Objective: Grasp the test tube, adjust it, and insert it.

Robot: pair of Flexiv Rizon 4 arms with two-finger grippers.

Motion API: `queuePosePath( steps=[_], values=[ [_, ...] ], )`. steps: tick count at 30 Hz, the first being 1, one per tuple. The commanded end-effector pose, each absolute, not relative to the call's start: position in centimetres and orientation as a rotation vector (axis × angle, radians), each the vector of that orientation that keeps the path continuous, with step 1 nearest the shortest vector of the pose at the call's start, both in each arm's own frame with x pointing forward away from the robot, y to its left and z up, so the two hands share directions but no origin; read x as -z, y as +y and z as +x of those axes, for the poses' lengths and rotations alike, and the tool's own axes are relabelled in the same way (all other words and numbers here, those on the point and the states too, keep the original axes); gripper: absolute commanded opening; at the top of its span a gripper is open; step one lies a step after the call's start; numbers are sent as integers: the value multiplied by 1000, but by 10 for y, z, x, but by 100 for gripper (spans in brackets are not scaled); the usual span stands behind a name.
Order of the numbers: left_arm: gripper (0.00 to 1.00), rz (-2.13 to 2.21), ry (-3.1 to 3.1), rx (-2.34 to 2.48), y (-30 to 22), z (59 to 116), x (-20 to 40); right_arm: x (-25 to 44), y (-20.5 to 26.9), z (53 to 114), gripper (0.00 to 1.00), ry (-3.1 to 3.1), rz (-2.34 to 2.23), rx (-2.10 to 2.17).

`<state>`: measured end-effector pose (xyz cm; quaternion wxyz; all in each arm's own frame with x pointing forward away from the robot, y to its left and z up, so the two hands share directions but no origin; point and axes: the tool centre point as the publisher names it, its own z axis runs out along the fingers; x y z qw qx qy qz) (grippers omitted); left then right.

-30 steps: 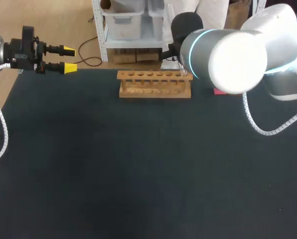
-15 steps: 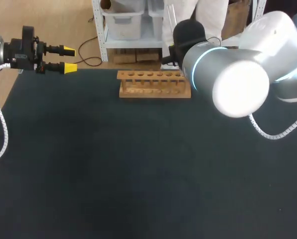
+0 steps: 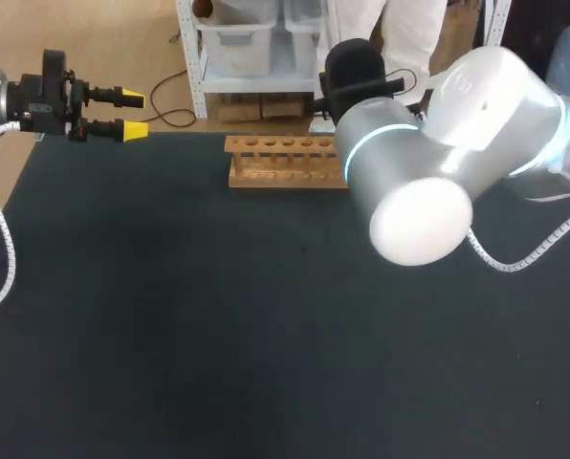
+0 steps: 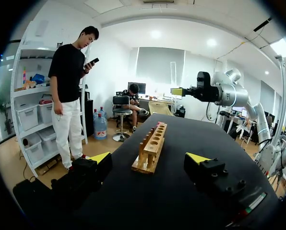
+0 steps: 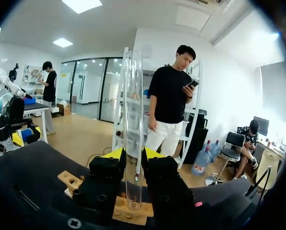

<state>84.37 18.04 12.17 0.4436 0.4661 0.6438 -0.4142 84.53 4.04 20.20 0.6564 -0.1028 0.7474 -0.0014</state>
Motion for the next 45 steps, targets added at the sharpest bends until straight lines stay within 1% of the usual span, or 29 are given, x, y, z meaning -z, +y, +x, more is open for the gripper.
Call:
queuePosePath(
  steps=[1,14,26,45],
  values=[
    [100,1153,1595,1022,180,842,-121,-199,43,850,0,1645,-228,-9],
    [100,1153,1595,1022,180,842,-121,-191,66,854,0,1643,-187,-78],
    [100,1153,1595,1022,180,842,-121,-181,77,861,0,1585,-98,-97],
    [100,1153,1595,1022,180,842,-121,-162,65,856,0,1619,-73,-96]
  ],
)
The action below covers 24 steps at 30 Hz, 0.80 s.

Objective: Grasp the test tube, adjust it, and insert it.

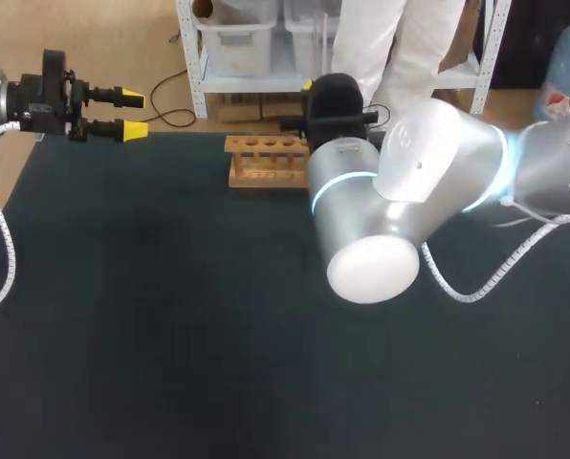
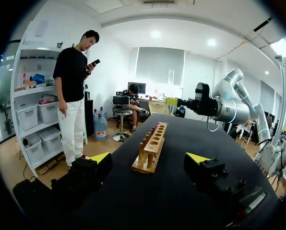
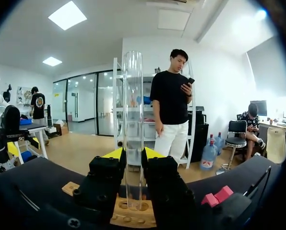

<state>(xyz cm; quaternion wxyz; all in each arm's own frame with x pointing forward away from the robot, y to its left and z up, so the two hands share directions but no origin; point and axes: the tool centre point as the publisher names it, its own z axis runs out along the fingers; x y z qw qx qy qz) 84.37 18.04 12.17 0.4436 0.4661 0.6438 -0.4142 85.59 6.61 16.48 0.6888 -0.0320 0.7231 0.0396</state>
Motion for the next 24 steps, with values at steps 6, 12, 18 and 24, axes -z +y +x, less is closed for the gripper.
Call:
queuePosePath(
  steps=[6,12,18,24],
  values=[
    [100,1153,1595,1022,180,842,-121,-157,67,860,0,1620,-82,-102],
    [100,1153,1595,1022,180,842,-121,-151,63,861,0,1623,-72,-92],
    [100,1153,1595,1022,180,842,-121,-147,59,863,0,1627,-59,-83],
    [100,1153,1595,1022,180,842,-121,-146,60,867,0,1624,-62,-88]
  ],
)
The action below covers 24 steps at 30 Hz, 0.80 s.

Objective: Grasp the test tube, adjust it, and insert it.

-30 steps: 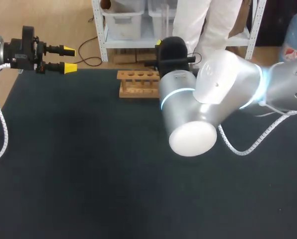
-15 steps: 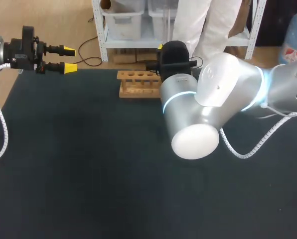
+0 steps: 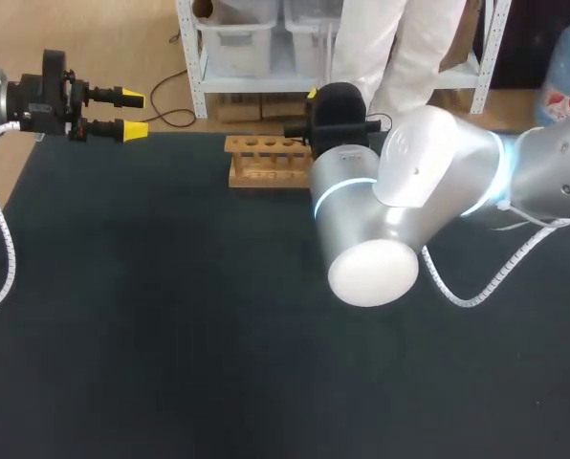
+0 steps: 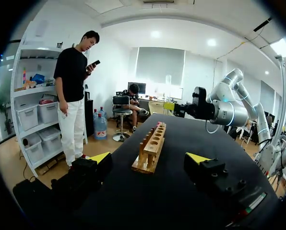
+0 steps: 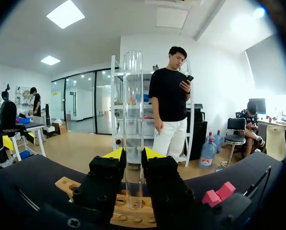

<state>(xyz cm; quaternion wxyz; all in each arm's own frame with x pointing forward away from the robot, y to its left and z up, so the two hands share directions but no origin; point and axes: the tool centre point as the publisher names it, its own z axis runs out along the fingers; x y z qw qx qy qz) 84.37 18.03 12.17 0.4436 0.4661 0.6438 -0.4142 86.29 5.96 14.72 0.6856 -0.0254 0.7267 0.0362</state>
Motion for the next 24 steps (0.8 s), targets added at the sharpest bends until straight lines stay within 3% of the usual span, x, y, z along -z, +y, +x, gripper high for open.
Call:
queuePosePath(
  steps=[1,24],
  values=[
    [100,1153,1595,1022,180,842,-121,-145,60,868,0,1624,-63,-89],
    [100,1153,1595,1022,180,842,-121,-128,56,877,0,1639,-64,-100]
  ],
)
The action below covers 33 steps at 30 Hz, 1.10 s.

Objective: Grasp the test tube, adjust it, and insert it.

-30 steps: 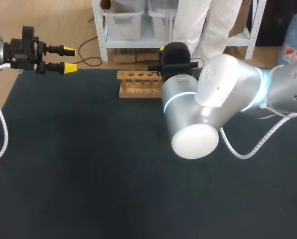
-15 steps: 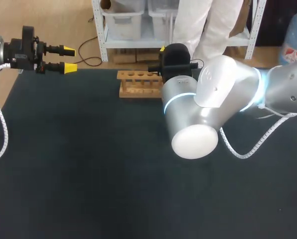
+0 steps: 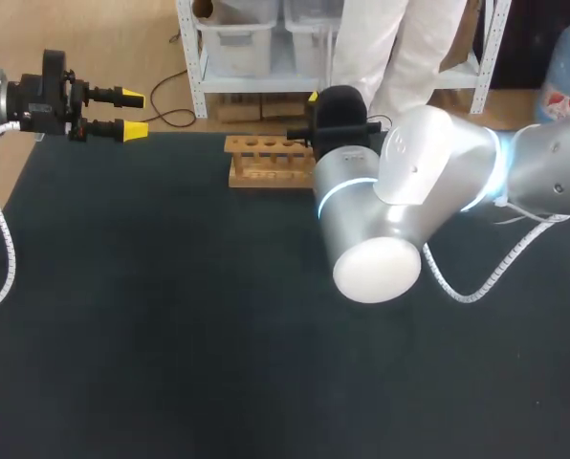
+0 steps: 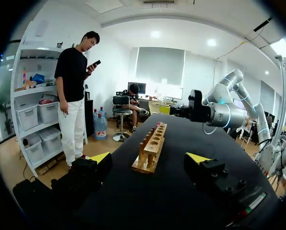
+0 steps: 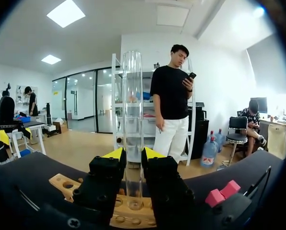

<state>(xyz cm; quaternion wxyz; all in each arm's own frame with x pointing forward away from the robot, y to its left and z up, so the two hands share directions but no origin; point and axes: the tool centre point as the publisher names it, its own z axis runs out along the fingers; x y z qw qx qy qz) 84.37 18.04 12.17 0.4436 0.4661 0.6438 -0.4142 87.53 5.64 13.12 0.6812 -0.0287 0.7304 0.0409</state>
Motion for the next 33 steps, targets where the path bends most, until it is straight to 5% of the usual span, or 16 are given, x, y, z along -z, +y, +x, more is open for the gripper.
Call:
queuePosePath(
  steps=[1,33],
  values=[
    [100,1153,1595,1022,180,842,-121,-127,56,878,0,1640,-62,-101],
    [100,1153,1595,1022,180,842,-121,-88,62,876,0,1691,34,-150]
  ],
)
